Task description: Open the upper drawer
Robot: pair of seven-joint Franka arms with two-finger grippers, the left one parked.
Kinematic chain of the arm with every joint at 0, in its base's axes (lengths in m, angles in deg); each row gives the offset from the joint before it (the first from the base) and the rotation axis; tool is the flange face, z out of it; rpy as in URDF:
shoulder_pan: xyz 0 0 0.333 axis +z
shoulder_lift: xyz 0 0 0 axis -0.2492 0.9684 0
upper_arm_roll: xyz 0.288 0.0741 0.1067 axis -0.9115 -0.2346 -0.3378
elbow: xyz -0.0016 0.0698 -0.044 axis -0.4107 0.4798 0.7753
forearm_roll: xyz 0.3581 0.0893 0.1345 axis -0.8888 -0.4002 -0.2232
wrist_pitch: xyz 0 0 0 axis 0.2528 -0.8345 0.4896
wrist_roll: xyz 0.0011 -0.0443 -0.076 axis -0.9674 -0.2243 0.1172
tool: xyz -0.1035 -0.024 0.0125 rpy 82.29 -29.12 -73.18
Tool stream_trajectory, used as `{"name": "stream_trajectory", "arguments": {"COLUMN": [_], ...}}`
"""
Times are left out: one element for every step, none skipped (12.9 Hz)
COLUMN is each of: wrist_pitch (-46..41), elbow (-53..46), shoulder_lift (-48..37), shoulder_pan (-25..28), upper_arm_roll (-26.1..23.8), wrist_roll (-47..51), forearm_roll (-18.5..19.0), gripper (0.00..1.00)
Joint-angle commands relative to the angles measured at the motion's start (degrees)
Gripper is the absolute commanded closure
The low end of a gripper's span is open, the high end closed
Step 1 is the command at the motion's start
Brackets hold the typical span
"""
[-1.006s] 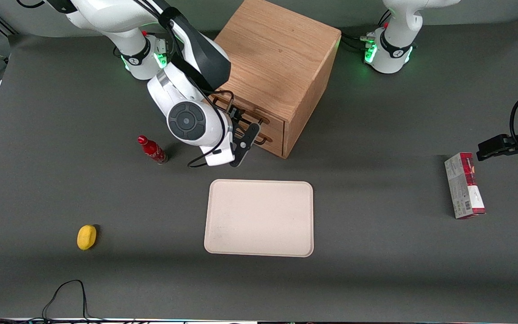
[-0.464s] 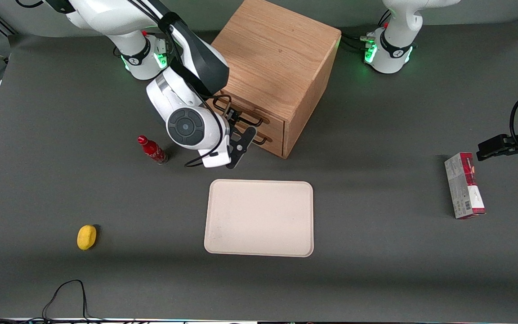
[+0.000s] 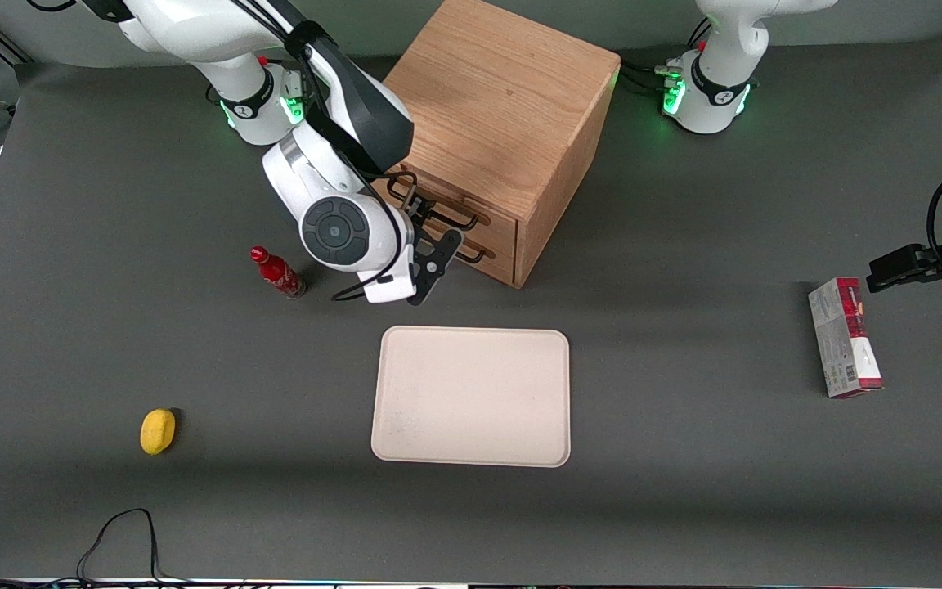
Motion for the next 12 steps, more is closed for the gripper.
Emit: {"name": "stream_trajectory", "arguments": {"wrist_pitch": [-3.37,-3.47,-4.08,-4.52,-4.43,-4.09,-3.65,-3.21,-2.33,-1.72,-0.49,0.39], "elbow": [0.08,0.34,0.25,0.08,0.16,0.34,0.60,0.61,0.78,1.65,2.44,3.23], "shoulder_lift": [-2.17,-2.78,-3.05,-3.05,-3.14,-3.14,-2.88,-2.61,-2.44,-2.35,-2.35,-2.35], "shoulder_pan": [0.03,0.03,0.12,0.29,0.38,0.56,0.65,0.65,0.65,0.65,0.65,0.65], "upper_arm_roll": [0.11,0.11,0.03,0.03,-0.06,-0.06,-0.15,-0.06,-0.06,-0.06,-0.06,-0.15], "wrist_roll": [1.41,1.50,1.50,2.28,2.99,3.08,3.08,3.08,2.99,2.99,2.91,2.82], "forearm_roll": [-1.44,-1.53,-1.70,-2.66,-3.37,-3.37,-3.37,-3.37,-3.29,-3.29,-3.29,-3.29], "gripper": [0.00,0.00,0.00,0.00,0.00,0.00,0.00,0.00,0.00,0.00,0.00,0.00]}}
